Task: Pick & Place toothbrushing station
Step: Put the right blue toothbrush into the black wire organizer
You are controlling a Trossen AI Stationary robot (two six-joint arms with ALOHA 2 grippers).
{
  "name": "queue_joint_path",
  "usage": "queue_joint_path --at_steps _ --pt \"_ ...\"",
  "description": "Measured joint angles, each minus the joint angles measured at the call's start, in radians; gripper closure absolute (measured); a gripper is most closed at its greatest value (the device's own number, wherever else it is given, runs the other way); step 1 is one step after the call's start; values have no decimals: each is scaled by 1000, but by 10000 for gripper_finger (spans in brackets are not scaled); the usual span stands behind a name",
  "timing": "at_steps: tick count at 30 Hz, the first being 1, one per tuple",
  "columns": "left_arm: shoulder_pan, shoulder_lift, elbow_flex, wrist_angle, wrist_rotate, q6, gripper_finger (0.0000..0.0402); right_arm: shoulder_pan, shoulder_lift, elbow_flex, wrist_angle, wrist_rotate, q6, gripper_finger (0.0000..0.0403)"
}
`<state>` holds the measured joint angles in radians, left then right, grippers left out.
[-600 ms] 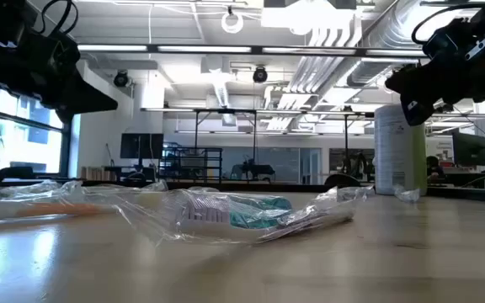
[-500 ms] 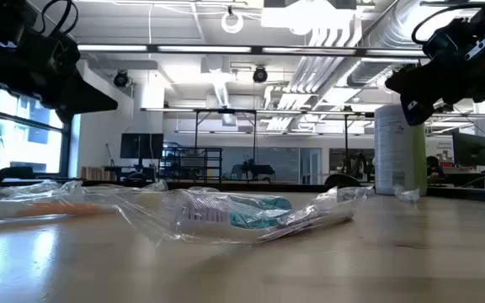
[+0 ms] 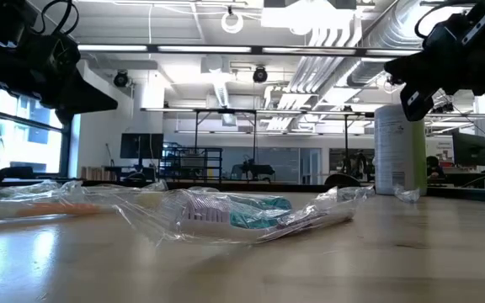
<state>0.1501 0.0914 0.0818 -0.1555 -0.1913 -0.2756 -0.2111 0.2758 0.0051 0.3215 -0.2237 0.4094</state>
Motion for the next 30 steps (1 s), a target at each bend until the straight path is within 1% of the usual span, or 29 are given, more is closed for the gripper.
queue_joint_path --at_steps 4,8,13,15,19,24,30 --pt "0 0 0 0 -1 9 380 0 0 0 6 18 63 399" --pt "0 0 0 0 -1 9 380 0 0 0 12 12 181 399" --pt "0 0 0 0 -2 9 380 0 0 5 74 8 312 399" --pt "0 0 0 0 -2 8 380 0 1 24 61 6 319 399" --pt "0 0 0 0 -2 -19 380 9 8 94 50 -11 250 400" --pt "0 0 0 8 -2 -47 380 22 50 226 -118 1 187 400" --pt "0 0 -2 39 -3 -47 380 39 157 467 -512 62 152 401"
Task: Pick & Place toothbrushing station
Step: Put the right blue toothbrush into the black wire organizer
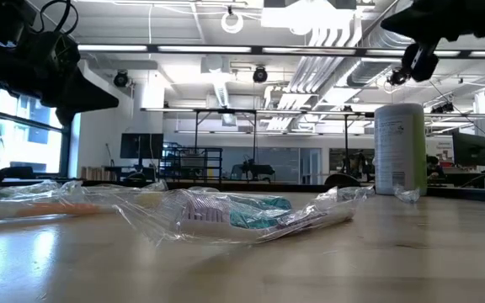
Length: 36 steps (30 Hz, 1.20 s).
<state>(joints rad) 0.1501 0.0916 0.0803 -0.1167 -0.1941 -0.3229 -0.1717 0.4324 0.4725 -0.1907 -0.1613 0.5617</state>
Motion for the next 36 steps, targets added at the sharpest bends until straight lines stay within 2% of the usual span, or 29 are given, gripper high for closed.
queue_joint_path --at_steps 4,8,10,13,16,20,22,25,28,32,34,36 --pt "0 0 0 2 -2 0 380 18 114 170 -250 69 -39 401" --pt "0 0 0 2 -2 0 380 37 235 309 -380 118 -78 401" --pt "0 0 0 2 -2 0 380 47 285 352 -370 94 -129 401" --pt "0 0 0 3 -2 0 380 55 345 378 -323 -3 -238 401" --pt "0 0 0 3 -2 0 380 54 402 388 -184 -63 -295 401" --pt "0 0 0 3 9 0 380 29 464 388 -82 -42 -208 401" --pt "0 0 0 2 25 0 380 7 482 388 -101 -11 -139 401" --pt "0 0 0 1 51 -6 380 -16 495 387 -136 -15 -117 395" --pt "0 0 1 -4 77 -27 380 -18 502 387 -155 -24 -101 372" --pt "0 0 3 -15 93 -52 380 -30 503 387 -200 -28 -29 317" --pt "0 0 3 -16 100 -53 380 -34 503 387 -221 -24 -41 285" --pt "0 0 3 -17 101 -53 380 -34 503 387 -220 -53 -121 255"
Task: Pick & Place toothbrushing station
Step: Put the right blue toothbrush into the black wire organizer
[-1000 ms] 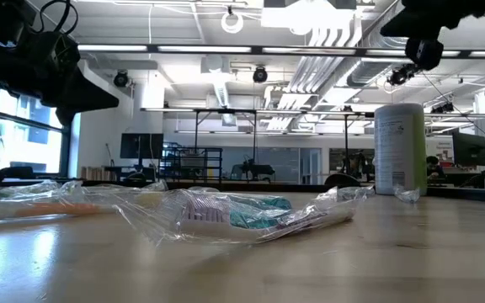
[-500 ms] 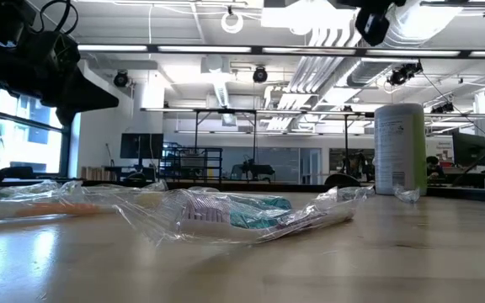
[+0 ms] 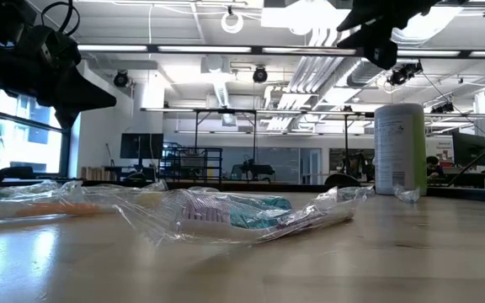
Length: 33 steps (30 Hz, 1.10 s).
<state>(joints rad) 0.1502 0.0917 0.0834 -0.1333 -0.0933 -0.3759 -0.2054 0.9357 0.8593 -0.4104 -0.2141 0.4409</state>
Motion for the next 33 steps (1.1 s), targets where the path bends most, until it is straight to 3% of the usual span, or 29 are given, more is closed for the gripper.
queue_joint_path --at_steps 2,4,7,9,16,20,25,33 --pt "0 0 0 0 0 0 380 17 0 0 3 -14 -145 236" --pt "0 0 0 1 0 -9 380 48 0 0 2 59 -262 232" --pt "0 0 0 2 -1 -57 380 82 4 1 -7 128 -290 241" --pt "0 0 0 2 -1 -85 380 72 14 25 -92 155 -227 250" --pt "0 0 0 2 1 -127 380 48 117 166 -640 195 -32 266" --pt "0 0 0 2 1 -124 380 7 177 179 -792 185 123 261" --pt "0 0 0 2 -2 -122 380 -68 271 179 -803 180 402 267" --pt "0 0 0 0 -2 -121 380 -193 440 179 -774 324 529 283"
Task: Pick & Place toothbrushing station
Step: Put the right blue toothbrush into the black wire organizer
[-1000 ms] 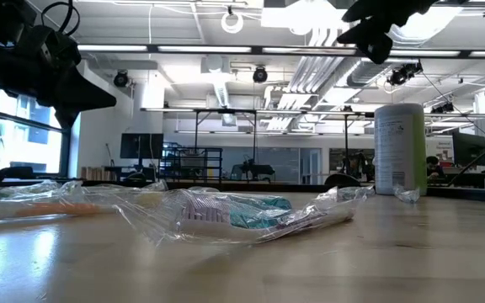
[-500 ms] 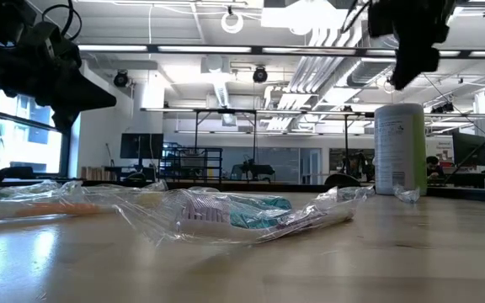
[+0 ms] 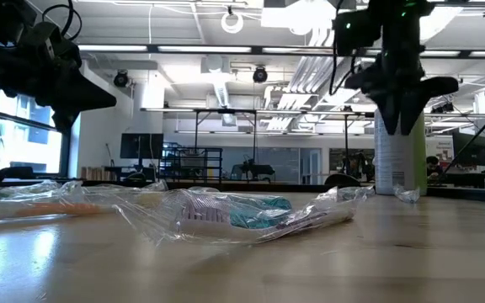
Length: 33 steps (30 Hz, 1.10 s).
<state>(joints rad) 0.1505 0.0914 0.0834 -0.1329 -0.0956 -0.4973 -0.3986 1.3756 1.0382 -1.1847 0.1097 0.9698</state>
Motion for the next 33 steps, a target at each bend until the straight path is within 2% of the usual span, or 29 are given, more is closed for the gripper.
queue_joint_path --at_steps 4,8,11,16,22,27,33 --pt "0 0 0 -3 0 2 380 -32 66 -4 6 38 -2 284" --pt "0 0 1 -11 1 0 380 -58 78 -63 76 -49 31 284" --pt "0 0 2 -17 3 -5 380 -80 63 -119 129 -72 80 284" --pt "0 0 2 -20 3 -5 380 -110 59 -151 157 -7 158 284" --pt "0 0 2 -23 3 20 380 -147 59 -152 251 -29 134 284" --pt "0 0 2 -24 3 21 380 -178 62 -152 248 19 134 284" --pt "0 0 2 -24 3 21 380 -200 63 -162 242 15 139 284"
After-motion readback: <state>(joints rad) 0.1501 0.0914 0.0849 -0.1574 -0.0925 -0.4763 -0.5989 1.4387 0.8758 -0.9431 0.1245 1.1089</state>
